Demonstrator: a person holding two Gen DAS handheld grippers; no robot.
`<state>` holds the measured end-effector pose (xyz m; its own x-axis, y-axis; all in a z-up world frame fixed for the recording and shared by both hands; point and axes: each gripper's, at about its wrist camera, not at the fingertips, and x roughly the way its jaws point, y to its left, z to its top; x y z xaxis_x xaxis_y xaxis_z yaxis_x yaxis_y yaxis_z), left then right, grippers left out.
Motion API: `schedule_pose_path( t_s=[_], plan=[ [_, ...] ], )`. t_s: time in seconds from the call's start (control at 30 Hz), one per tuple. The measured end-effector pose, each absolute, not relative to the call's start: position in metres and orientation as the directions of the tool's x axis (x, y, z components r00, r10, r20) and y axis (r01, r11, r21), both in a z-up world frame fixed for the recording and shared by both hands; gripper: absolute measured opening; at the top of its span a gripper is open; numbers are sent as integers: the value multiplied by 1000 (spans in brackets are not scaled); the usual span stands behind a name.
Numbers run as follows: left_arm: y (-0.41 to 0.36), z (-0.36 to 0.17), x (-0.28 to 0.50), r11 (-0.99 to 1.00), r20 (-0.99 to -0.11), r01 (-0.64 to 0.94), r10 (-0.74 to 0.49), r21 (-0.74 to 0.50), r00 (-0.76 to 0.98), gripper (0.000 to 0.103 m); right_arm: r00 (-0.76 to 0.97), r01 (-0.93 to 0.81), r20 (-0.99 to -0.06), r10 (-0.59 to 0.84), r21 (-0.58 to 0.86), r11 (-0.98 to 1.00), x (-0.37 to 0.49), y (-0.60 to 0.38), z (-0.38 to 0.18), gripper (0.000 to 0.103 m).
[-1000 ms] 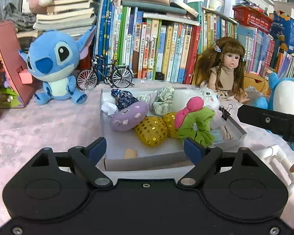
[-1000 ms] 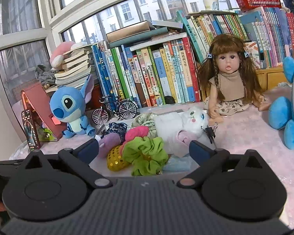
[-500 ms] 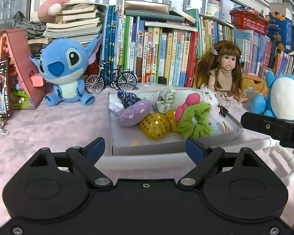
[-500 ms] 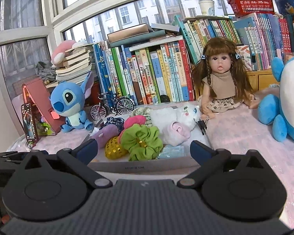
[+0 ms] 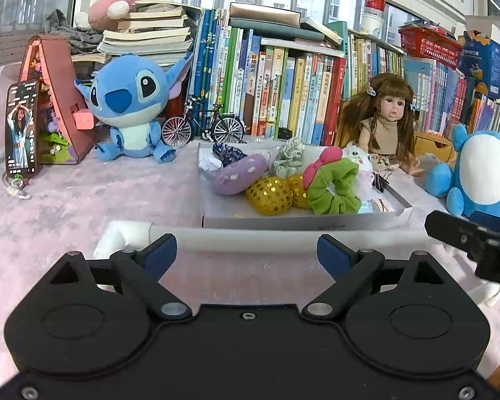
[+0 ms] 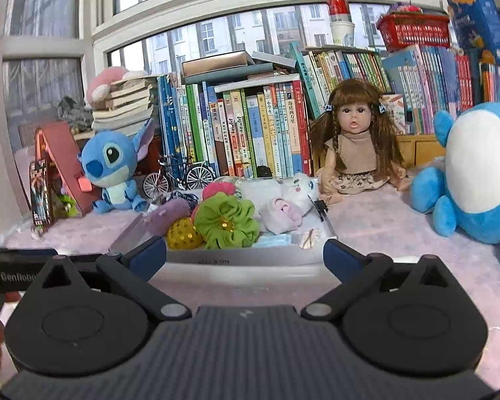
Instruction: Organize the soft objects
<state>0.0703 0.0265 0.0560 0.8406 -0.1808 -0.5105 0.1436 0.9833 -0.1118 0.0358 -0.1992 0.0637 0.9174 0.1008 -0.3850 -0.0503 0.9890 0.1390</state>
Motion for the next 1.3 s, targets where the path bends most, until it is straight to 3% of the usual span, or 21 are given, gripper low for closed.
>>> schedule_pose_path(
  t_s=[0.63,1.1,1.3],
  plan=[
    [26,46,28,986,-558,131,-166,-104,813,94,919,-16,-393,26,30,999,-7,-184,51,103],
    [24,13,-13,988,-674,119,-153,-97,723,95,852,-12,-523,-10,-39,999,-46,-172,28,103],
    [20,4,-5,992,-694,109,-123,-64,709,97,797,22,-603,-13,7,1000,-35,-176,13,103]
  ],
)
